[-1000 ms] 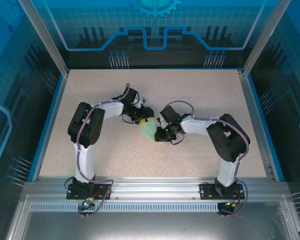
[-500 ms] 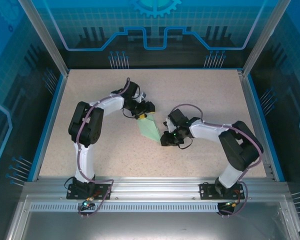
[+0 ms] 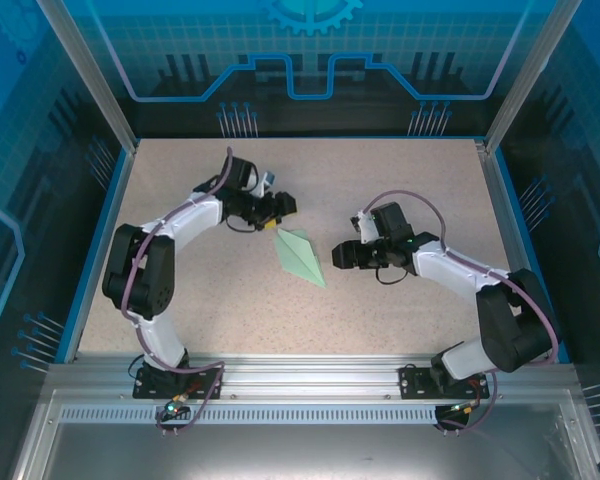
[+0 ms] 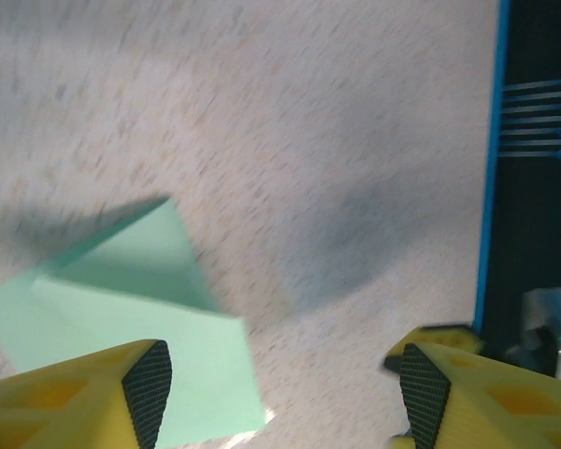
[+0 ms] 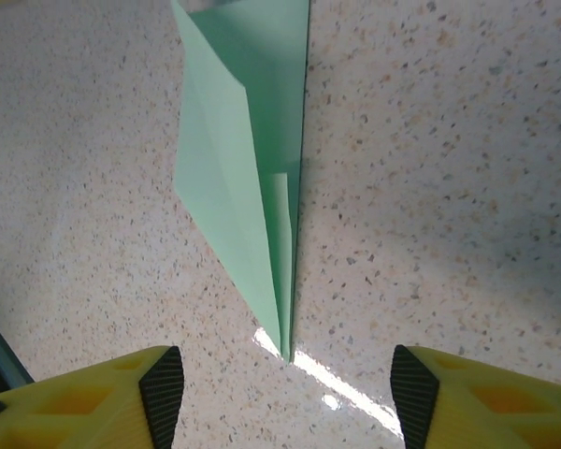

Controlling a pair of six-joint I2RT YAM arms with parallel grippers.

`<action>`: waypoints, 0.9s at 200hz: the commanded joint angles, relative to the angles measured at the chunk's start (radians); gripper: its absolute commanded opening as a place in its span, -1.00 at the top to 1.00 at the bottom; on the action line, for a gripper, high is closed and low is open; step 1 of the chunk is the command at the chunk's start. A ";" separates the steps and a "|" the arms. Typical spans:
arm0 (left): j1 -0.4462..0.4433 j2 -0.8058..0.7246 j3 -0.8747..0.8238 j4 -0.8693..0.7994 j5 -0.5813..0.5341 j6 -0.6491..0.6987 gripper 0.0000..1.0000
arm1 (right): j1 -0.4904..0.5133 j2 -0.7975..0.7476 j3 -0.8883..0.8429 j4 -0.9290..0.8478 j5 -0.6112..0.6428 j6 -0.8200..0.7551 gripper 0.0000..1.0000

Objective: Fold a paper plane with a square sheet of paper (fold left side to right side)
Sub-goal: Turn over the paper at the center of the table.

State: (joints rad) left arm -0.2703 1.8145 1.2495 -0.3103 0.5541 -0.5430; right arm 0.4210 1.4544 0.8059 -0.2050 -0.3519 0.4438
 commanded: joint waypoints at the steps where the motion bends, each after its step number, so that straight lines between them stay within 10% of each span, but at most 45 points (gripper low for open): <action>1: -0.004 0.023 -0.105 0.120 0.044 -0.076 -0.37 | -0.027 -0.023 -0.023 0.069 -0.056 -0.002 -0.32; 180: -0.070 0.194 -0.047 0.252 0.087 -0.138 0.21 | -0.098 -0.050 -0.114 0.177 -0.146 0.081 -0.34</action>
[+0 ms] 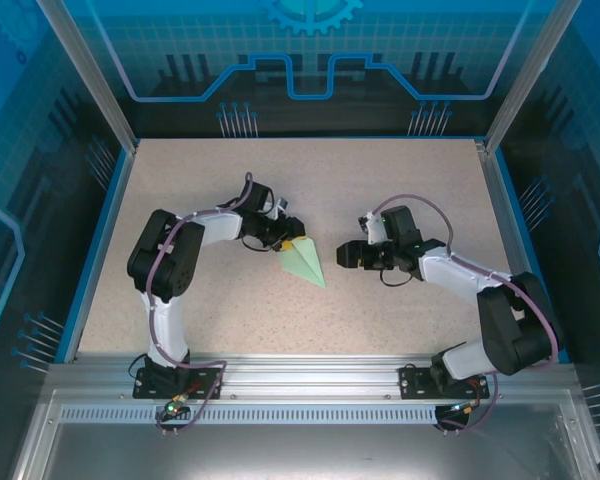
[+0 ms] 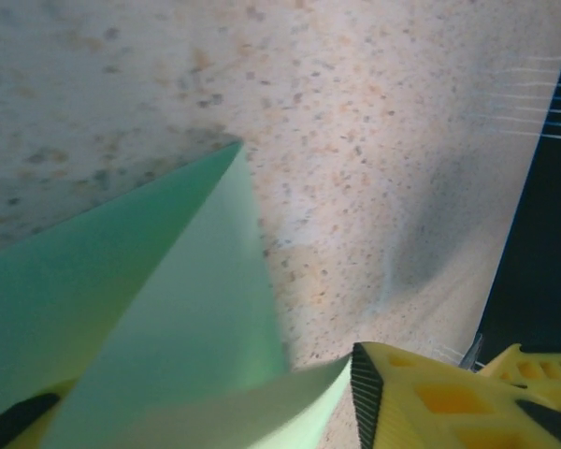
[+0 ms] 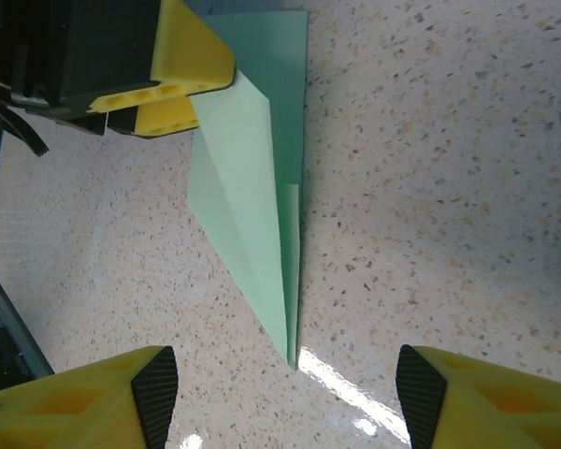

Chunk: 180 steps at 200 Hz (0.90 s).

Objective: Fold a paper plane with a square sheet of paper (fold left side to right side)
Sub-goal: Turn over the paper at the center of the table.

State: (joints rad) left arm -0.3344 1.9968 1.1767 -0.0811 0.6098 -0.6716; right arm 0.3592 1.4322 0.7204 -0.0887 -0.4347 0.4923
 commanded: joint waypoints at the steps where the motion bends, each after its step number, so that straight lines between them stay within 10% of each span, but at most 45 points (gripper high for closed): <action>1: -0.006 0.010 0.027 0.023 0.031 -0.009 0.21 | -0.039 -0.028 -0.030 0.062 -0.065 0.034 -0.34; 104: -0.014 -0.069 0.069 0.002 0.022 0.013 0.89 | -0.169 -0.073 -0.091 0.242 -0.264 0.136 -0.50; 180: -0.040 -0.269 0.214 -0.067 0.031 0.053 0.96 | -0.281 -0.101 -0.018 0.240 -0.476 0.152 -0.99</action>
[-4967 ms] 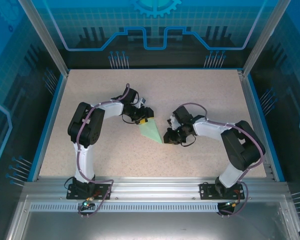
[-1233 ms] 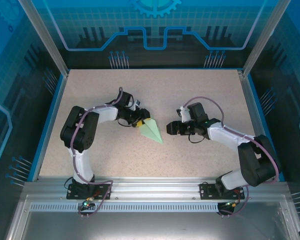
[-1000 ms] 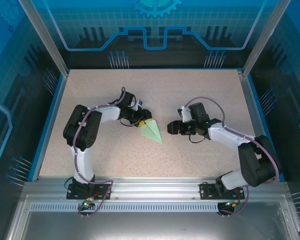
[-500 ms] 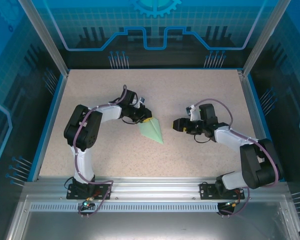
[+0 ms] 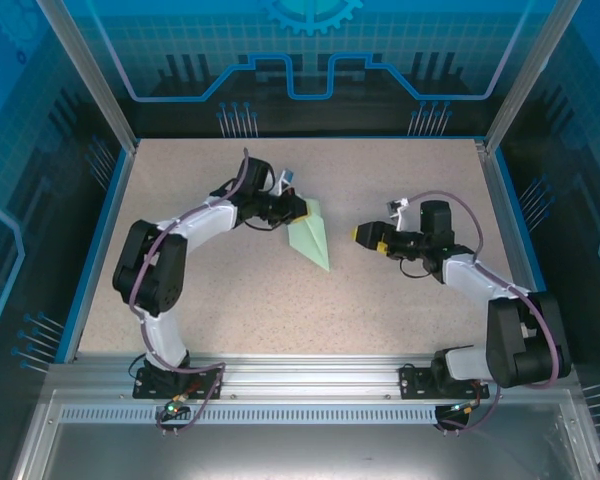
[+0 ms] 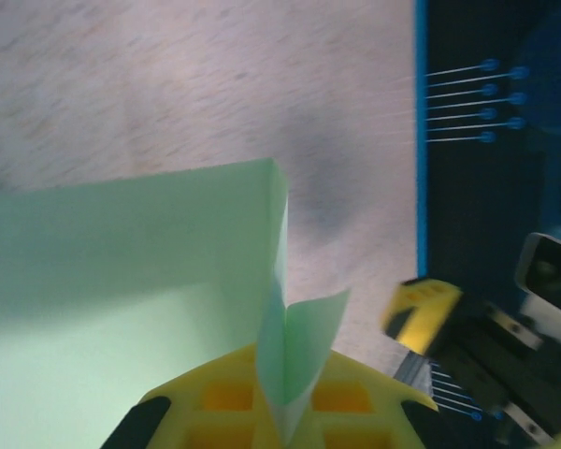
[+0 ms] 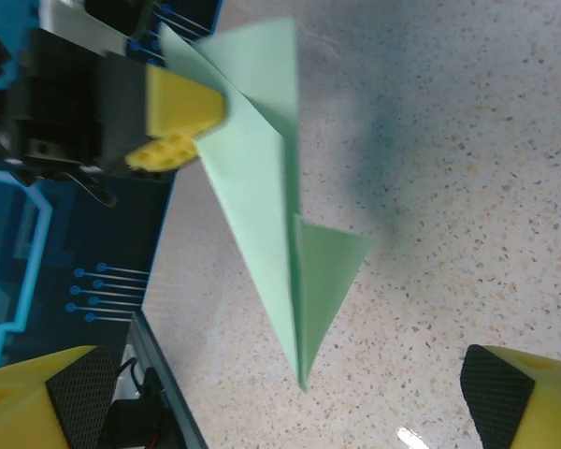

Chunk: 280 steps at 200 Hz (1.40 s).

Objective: Fold a paper plane with a square sheet of paper (fold left side to right side)
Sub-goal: Turn over the paper at the center of the table.

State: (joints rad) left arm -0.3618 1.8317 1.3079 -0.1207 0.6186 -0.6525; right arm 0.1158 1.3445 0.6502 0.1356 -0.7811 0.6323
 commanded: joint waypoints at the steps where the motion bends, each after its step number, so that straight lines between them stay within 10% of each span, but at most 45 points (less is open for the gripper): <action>1: -0.012 -0.105 0.086 -0.028 0.023 0.034 0.96 | -0.038 -0.013 0.055 0.017 -0.133 0.013 -0.99; 58: -0.019 -0.154 0.244 -0.012 0.073 0.016 0.93 | -0.018 0.009 0.064 0.393 -0.270 0.269 -0.99; 133: -0.033 -0.141 0.295 0.045 0.165 -0.052 0.91 | 0.108 0.039 0.180 0.402 -0.240 0.299 -0.98; 235: -0.028 -0.113 0.288 -0.078 0.164 0.054 0.60 | 0.120 -0.024 0.223 0.087 -0.157 0.112 0.66; 280: 0.009 -0.147 0.305 -0.234 0.060 0.176 -0.28 | 0.120 -0.058 0.314 -0.212 -0.043 -0.103 0.78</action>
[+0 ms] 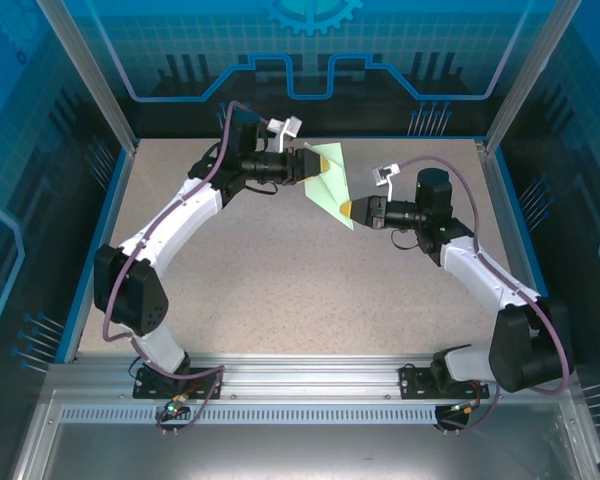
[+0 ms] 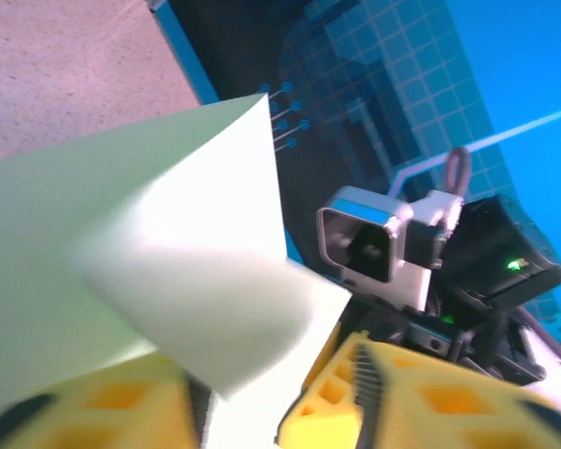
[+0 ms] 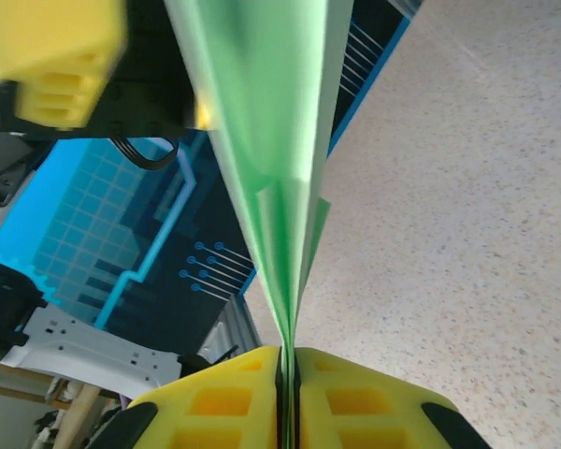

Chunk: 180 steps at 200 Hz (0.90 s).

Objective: Fold a paper plane with a square sheet of paper (fold left side to right side)
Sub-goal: Turn over the paper at the center of the table.

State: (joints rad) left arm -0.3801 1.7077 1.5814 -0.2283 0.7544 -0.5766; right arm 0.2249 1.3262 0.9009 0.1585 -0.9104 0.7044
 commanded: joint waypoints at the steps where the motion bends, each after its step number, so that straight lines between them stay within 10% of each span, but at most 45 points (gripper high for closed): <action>1: 0.029 -0.025 0.030 -0.130 -0.081 0.103 -0.30 | 0.011 -0.040 0.067 -0.246 0.091 -0.179 0.78; 31: 0.052 -0.157 -0.079 -0.198 -0.304 0.175 -0.51 | 0.054 -0.043 0.186 -0.636 0.385 -0.427 0.83; 63: 0.051 -0.338 -0.308 -0.142 -0.560 0.139 -0.57 | 0.280 0.054 0.363 -0.973 1.125 -0.601 0.83; 92: 0.050 -0.487 -0.515 -0.085 -0.725 0.050 -0.59 | 0.417 0.226 0.490 -1.137 1.523 -0.597 0.84; 138: 0.050 -0.626 -0.632 -0.160 -0.881 0.043 -0.69 | 0.585 0.520 0.638 -1.260 1.884 -0.612 0.82; 180: 0.051 -0.634 -0.627 -0.176 -0.897 0.040 -0.72 | 0.659 0.772 0.728 -1.283 1.947 -0.615 0.82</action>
State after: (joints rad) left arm -0.3283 1.0828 0.9493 -0.3912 -0.0917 -0.5251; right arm 0.8463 1.9949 1.5677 -1.0519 0.9073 0.1032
